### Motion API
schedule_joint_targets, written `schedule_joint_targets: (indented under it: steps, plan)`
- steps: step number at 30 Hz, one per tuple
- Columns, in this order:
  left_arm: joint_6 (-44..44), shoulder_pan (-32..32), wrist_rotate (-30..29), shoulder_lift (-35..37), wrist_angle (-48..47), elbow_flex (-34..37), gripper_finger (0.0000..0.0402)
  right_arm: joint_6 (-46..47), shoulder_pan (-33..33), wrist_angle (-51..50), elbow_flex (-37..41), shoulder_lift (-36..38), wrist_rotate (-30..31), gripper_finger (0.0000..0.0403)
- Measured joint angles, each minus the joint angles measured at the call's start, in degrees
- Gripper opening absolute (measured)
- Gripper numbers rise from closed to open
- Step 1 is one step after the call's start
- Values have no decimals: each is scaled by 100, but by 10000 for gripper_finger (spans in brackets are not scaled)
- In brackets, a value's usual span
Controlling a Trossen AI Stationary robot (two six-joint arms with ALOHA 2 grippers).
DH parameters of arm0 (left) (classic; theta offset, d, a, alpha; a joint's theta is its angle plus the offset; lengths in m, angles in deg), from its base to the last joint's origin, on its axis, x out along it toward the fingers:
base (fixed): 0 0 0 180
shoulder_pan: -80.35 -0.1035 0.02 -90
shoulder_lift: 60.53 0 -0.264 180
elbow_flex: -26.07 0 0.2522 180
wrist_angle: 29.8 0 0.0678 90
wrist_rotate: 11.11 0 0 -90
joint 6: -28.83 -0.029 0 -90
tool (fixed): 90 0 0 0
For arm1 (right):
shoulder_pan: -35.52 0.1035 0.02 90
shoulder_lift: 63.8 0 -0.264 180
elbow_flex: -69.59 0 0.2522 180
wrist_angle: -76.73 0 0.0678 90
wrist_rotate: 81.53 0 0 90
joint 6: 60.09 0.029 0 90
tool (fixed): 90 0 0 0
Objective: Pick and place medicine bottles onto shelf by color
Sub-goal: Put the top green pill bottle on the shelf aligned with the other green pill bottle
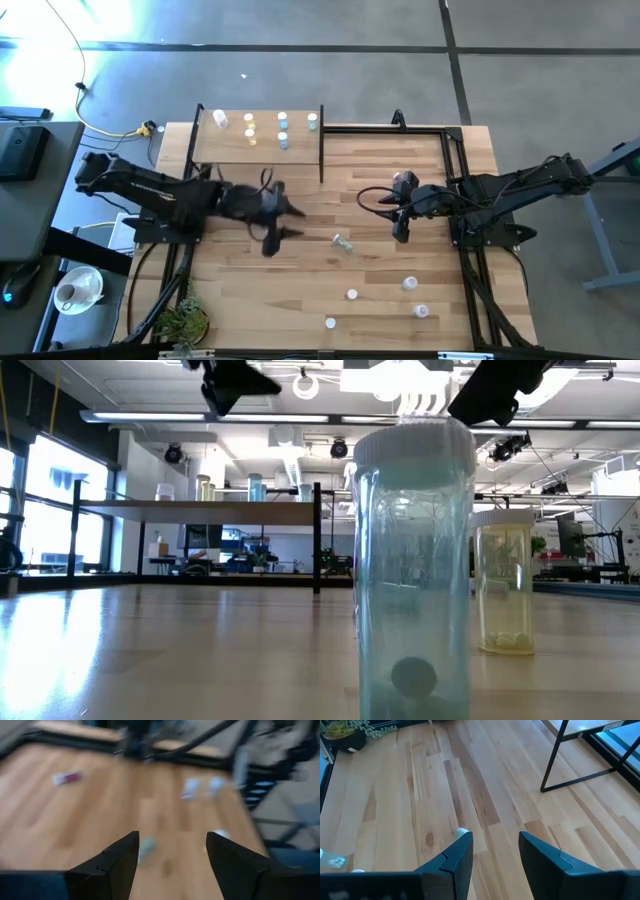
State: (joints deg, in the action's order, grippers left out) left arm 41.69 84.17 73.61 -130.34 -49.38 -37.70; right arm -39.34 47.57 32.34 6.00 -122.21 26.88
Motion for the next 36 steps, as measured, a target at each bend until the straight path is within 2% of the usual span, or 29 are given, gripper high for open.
schedule_joint_targets:
  steps: [7,17,21,27,36]
  plan:
    - [-377,489,22,-3,1645,699,220,202,0,-196,0,-2,0,151]
    - [-751,602,13,-3,3095,1465,220,1474,6,-1656,2,-11,258,151]
    - [-551,508,19,-3,3144,1616,220,1958,216,-2115,4,-16,379,151]
    - [-507,359,13,-1,3223,1663,220,2505,947,-2231,7,-156,662,151]
    - [-449,345,15,-3,3222,1663,220,3332,2025,-2354,7,-841,847,151]
